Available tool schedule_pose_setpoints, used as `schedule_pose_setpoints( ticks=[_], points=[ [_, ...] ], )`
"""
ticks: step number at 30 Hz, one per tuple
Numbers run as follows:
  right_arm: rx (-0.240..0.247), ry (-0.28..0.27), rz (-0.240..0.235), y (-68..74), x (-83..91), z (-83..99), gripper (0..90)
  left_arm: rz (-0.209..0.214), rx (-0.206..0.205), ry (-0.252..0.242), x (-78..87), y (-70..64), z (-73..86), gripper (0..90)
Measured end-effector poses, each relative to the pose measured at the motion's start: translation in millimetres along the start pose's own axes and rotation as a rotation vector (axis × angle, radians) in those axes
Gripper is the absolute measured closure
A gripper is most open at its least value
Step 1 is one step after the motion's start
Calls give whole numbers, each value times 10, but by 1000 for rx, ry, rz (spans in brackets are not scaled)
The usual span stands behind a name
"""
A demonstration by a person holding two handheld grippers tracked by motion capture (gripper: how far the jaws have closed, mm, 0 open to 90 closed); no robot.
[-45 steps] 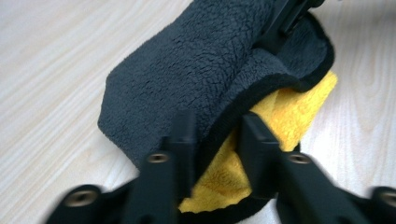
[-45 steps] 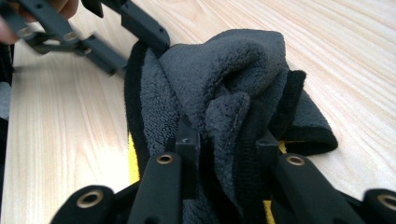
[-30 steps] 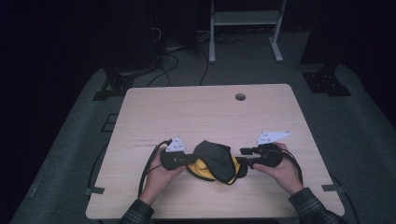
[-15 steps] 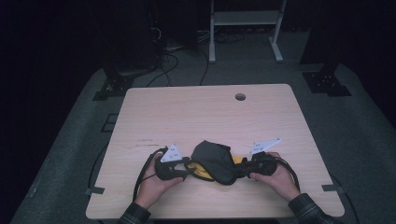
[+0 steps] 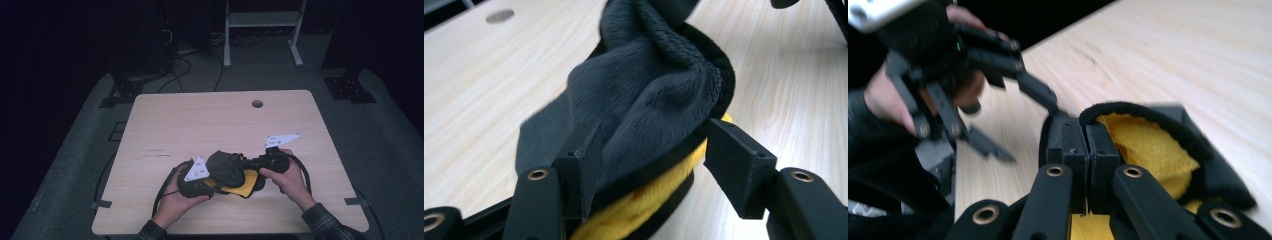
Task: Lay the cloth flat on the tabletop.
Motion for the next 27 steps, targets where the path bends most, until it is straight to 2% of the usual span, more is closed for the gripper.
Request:
schedule_pose_setpoints(
  ticks=[4, 10, 15, 18, 22, 27],
  points=[
    [18, -47, -9, 93, -53, -195, 878, -21, -20, -19, 10, -12, -77, 361],
    [15, -98, 10, 138, -107, -399, 878, -53, -39, -46, 69, -15, -162, 338],
    [28, -116, 20, 173, -163, -514, 877, -68, -53, -94, 138, -58, -278, 350],
    [26, -122, 14, 207, -202, -553, 877, -70, -60, -91, 128, -62, -303, 353],
    [29, -130, 2, 272, -235, -584, 877, -90, -50, -62, 39, 21, -266, 377],
    [27, -139, -8, 327, -227, -603, 877, -88, -37, -56, -34, 94, -281, 484]
  ],
)
Point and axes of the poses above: each handheld gripper's, and its own axes: x roughly backward along the jaws, z roughly out of its underside, y roughly to its left, the point moved 9 cm from there along -x, roughly forward along the jaws, and after that the axes turned 4 degrees about -x, right-handed, at the moved point
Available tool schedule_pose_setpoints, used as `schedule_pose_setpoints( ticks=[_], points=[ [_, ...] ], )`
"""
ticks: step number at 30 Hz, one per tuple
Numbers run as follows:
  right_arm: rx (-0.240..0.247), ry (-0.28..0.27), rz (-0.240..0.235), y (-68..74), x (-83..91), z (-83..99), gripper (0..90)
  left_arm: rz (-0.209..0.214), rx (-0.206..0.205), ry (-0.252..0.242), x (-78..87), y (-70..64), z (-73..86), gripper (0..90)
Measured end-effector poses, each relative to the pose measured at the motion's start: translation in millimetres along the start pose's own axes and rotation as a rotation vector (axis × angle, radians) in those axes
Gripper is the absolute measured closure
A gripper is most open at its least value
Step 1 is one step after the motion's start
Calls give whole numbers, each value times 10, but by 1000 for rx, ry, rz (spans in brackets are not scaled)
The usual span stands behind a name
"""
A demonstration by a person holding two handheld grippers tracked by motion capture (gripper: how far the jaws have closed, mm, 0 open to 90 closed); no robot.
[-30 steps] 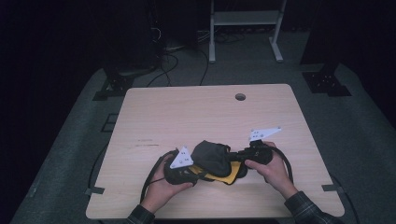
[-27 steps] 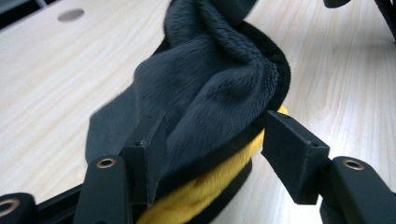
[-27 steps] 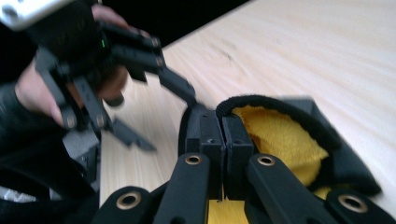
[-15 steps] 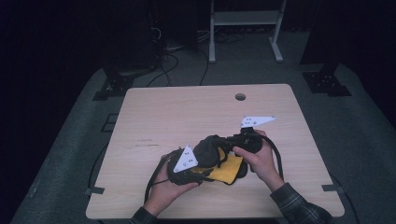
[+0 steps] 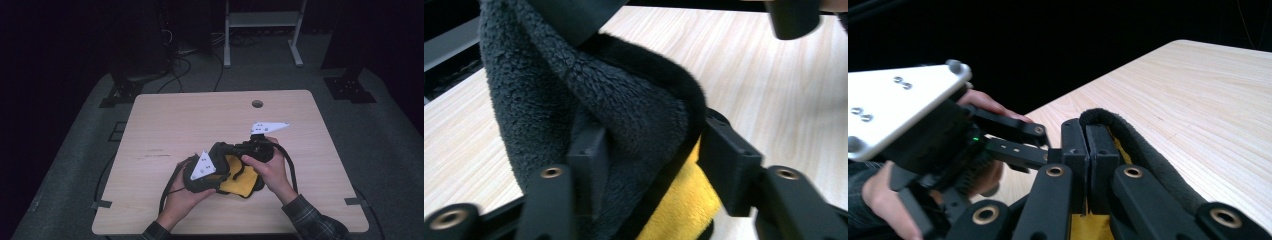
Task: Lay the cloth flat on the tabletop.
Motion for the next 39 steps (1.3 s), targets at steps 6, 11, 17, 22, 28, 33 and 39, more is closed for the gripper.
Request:
schedule_pose_setpoints(
  ticks=[6, 11, 17, 22, 28, 33, 39],
  points=[
    [-17, -17, -7, 16, -3, -17, 876, 2, 24, 4, -67, 30, 10, 589],
    [-24, -20, -11, 23, -5, -12, 875, 26, 102, -1, 9, 76, 11, 790],
    [-15, -32, 19, -37, 29, -18, 840, 51, 167, -24, 127, 127, 24, 844],
    [-11, -33, 53, -136, 98, -19, 692, 10, 197, -54, 306, 308, 13, 852],
    [8, -32, 96, -237, 229, 25, 639, -66, 265, -84, 547, 631, 108, 853],
    [25, 52, 150, -354, 311, 294, 608, -129, 330, -83, 711, 861, 265, 852],
    [31, 177, 216, -534, 466, 760, 595, -186, 411, -55, 857, 1095, 583, 852]
  ],
)
Point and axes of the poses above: each handheld gripper's, and its own axes: x roughly backward along the jaws, z roughly out of its underside, y roughly to its left, the point moved 9 cm from there along -x, roughly forward along the jaws, and after that the axes turned 4 degrees about -x, right-handed, at the moved point
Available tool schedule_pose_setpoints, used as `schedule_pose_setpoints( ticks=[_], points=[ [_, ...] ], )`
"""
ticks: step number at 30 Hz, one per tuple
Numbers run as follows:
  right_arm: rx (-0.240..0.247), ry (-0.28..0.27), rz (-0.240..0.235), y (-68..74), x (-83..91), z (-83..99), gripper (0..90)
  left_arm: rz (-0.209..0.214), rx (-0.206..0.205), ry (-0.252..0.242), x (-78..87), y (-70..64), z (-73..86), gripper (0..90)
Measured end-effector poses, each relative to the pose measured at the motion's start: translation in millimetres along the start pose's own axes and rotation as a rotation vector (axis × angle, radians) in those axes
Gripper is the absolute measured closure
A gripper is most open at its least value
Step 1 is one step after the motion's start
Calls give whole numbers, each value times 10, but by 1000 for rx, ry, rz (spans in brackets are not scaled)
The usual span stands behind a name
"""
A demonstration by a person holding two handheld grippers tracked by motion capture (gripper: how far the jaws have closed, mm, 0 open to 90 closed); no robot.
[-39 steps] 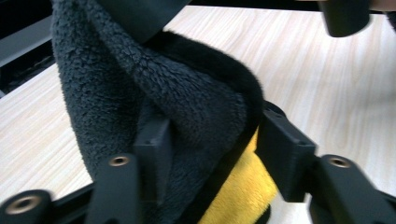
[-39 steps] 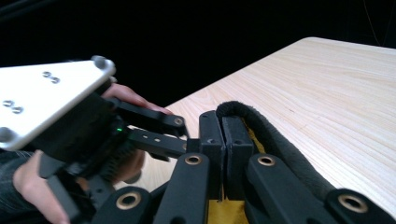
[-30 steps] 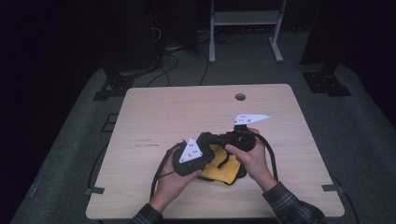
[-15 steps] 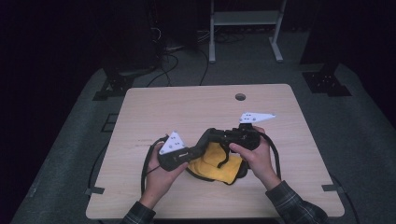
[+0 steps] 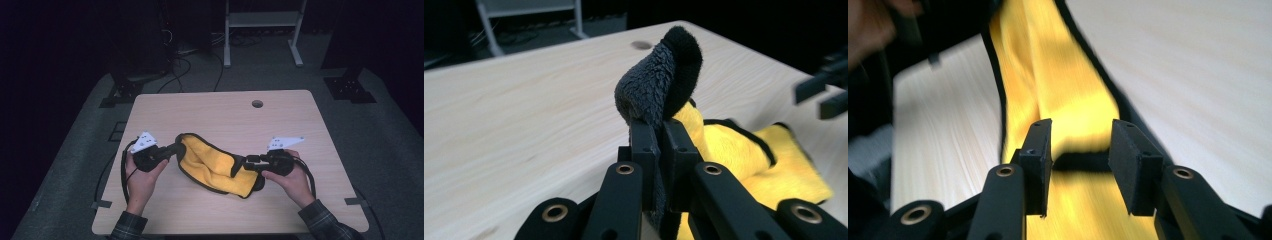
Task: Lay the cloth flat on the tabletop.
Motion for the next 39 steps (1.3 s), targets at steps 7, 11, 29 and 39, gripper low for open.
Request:
schedule_pose_setpoints(
  ticks=[7, 11, 29, 39],
  points=[
    [89, 101, -21, 187, 20, 409, 570, -18, 41, 26, 18, 160, 156, 850],
    [160, 164, -25, 325, -74, 564, 569, -15, 36, 29, 8, 145, 158, 850],
    [77, 18, -43, 178, 190, 150, 851, 8, 34, 31, -4, 114, 170, 848],
    [-82, -6, 88, -524, 219, 45, 853, 42, 37, 86, -154, 26, 279, 847]
  ],
)
Point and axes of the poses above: each handheld gripper's, and its own axes: x roughly backward along the jaws, z roughly out of its underside, y roughly to its left, the point moved 9 cm from there along -x, roughly forward along the jaws, and after that the axes turned 4 degrees about -x, right-handed, at the moved point
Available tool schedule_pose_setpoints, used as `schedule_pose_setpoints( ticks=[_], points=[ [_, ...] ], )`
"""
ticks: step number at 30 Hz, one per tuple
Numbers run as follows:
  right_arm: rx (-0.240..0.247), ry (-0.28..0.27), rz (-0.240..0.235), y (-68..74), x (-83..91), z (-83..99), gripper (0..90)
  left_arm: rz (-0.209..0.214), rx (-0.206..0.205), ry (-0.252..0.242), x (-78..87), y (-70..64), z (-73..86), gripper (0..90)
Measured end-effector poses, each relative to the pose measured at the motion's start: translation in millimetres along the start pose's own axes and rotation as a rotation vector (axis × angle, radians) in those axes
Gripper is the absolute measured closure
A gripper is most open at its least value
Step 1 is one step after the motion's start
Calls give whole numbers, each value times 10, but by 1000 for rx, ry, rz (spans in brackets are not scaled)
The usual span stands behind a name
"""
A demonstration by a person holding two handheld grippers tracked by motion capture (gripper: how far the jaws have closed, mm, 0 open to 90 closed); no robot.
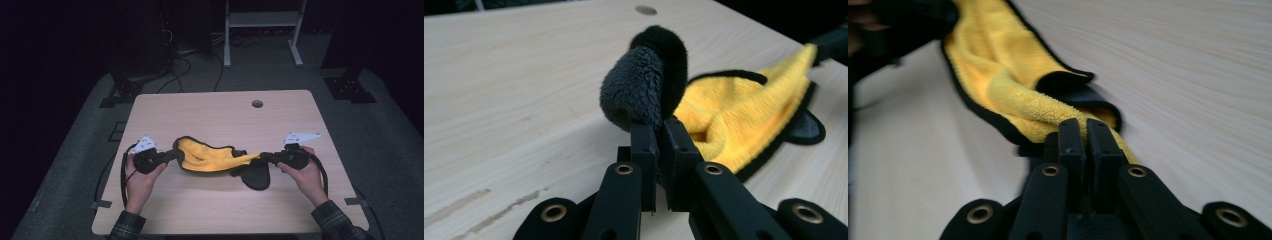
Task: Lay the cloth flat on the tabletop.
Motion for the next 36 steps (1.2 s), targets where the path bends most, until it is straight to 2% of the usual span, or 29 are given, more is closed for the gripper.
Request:
schedule_pose_setpoints(
  ticks=[4, 7, 10, 12, 14, 15, 18, 21, 25, 27, 32, 34, 36],
  points=[
    [-34, 18, 67, -253, -179, -3, 853, 11, 2, 19, -59, -29, 35, 847],
    [-51, 64, 115, -417, -310, 65, 853, 15, 3, 26, -90, -33, 50, 847],
    [-67, 83, 130, -487, -373, 103, 835, 16, 5, 35, -112, -29, 67, 846],
    [-59, 56, 136, -470, -334, 66, 786, 16, 6, 40, -125, -30, 81, 846],
    [-46, 9, 137, -413, -235, -13, 752, 20, 4, 44, -127, -42, 84, 846],
    [-37, -8, 121, -355, -182, -44, 748, 20, 4, 43, -130, -46, 84, 845],
    [7, -19, 83, -113, -84, -40, 738, 22, 1, 45, -133, -55, 84, 845],
    [58, 21, 15, 185, -120, 82, 736, 22, -1, 47, -133, -58, 84, 845],
    [131, 98, -37, 464, -337, 203, 693, 23, -2, 46, -133, -63, 82, 845],
    [162, 123, -42, 522, -466, 228, 663, 23, -3, 47, -135, -63, 82, 845],
    [230, 156, 0, 532, -731, 250, 588, 26, -4, 48, -139, -63, 85, 845],
    [259, 170, 26, 519, -796, 266, 593, 27, -5, 51, -140, -65, 87, 845],
    [278, 181, 54, 491, -840, 285, 649, 30, -2, 49, -146, -73, 86, 845]
  ],
)
Point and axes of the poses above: each handheld gripper's, and its own axes: x roughly backward along the jaws, z roughly out of its underside, y roughly to its left, the point moved 9 cm from there along -x, roughly forward along the jaws, and after that the axes turned 4 degrees about -x, right-handed, at the moved point
